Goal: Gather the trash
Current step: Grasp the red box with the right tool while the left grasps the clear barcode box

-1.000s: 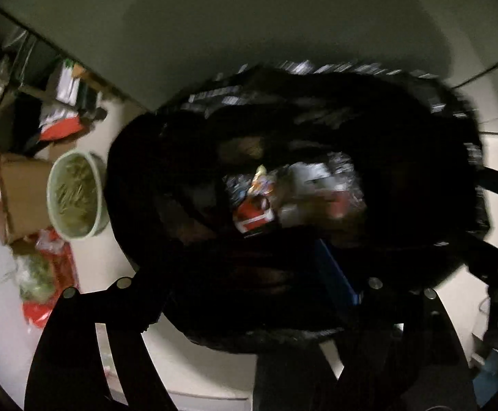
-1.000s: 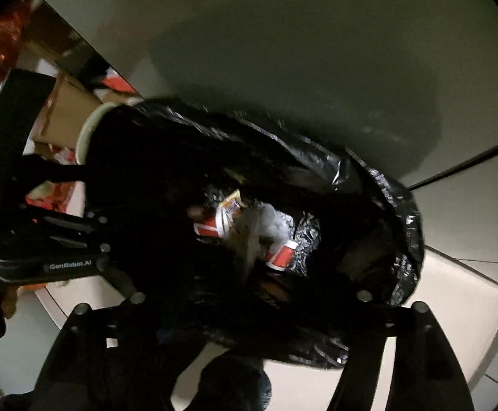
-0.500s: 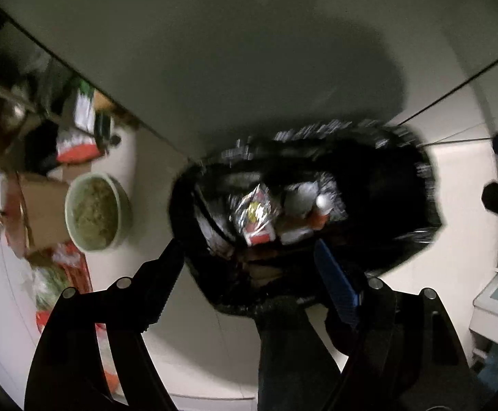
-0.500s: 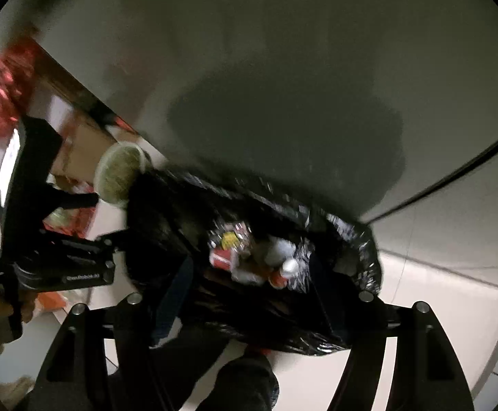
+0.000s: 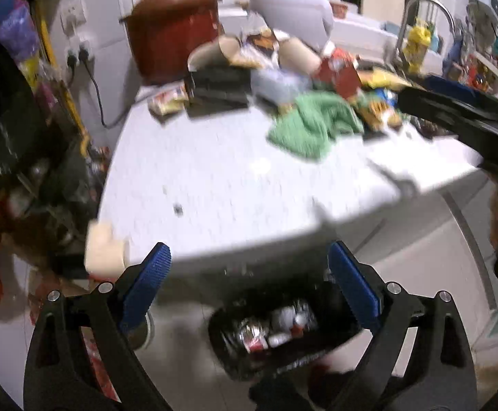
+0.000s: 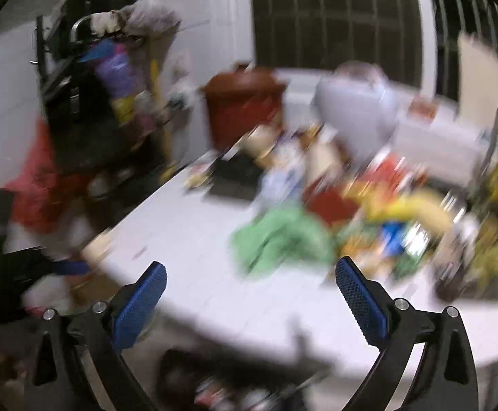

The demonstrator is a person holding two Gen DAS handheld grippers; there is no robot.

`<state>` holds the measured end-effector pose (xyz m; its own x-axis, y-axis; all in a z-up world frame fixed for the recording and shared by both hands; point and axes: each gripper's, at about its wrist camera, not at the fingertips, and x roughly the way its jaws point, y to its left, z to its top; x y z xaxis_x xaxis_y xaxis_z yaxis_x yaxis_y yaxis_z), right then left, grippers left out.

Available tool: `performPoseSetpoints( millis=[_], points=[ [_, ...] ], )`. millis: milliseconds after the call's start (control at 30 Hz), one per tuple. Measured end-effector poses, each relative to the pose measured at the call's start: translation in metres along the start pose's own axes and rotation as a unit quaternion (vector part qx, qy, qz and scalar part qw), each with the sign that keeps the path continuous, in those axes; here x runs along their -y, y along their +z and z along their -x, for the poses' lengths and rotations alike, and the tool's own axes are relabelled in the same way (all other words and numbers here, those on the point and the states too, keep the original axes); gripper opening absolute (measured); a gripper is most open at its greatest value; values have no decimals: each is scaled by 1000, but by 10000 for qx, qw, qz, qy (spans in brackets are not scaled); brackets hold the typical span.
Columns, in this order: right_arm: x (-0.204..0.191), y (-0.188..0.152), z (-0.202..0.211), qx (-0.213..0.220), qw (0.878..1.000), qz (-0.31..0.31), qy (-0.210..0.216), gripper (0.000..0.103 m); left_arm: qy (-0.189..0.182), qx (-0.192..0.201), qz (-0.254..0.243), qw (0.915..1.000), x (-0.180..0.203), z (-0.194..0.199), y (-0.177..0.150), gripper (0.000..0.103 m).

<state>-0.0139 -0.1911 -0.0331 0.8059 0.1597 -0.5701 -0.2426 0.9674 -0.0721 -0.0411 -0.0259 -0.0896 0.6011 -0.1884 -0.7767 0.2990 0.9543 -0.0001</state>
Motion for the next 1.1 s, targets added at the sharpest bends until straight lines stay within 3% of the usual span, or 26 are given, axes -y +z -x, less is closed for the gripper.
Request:
performPoseSetpoints(
  millis=[133, 233, 367, 467, 667, 833, 933, 1100],
  points=[
    [13, 28, -55, 3, 9957, 560, -738, 97, 13, 207, 82, 9998, -1, -2, 24, 91],
    [20, 35, -106, -480, 9900, 809, -1054, 95, 88, 273, 114, 9995, -3, -4, 37, 91],
    [40, 35, -145, -1124, 9895, 271, -872, 60, 104, 256, 195, 9994, -12, -12, 51, 91],
    [51, 37, -131, -973, 9931, -36, -654, 55, 77, 274, 312, 9991, -19, -18, 64, 91],
    [59, 47, -66, -364, 9963, -706, -328, 53, -38, 442, 755, 9962, -38, -39, 103, 91],
    [72, 36, -19, -200, 9923, -1216, -125, 53, -390, 141, 1254, 9912, -39, -79, 139, 91],
    [76, 27, -7, -229, 9908, -1331, -129, 53, -612, 72, 1228, 9905, -18, -95, 156, 91],
    [90, 12, 2, -290, 9865, -1602, -183, 52, -302, -113, 700, 9970, 28, -125, 175, 91]
  ],
)
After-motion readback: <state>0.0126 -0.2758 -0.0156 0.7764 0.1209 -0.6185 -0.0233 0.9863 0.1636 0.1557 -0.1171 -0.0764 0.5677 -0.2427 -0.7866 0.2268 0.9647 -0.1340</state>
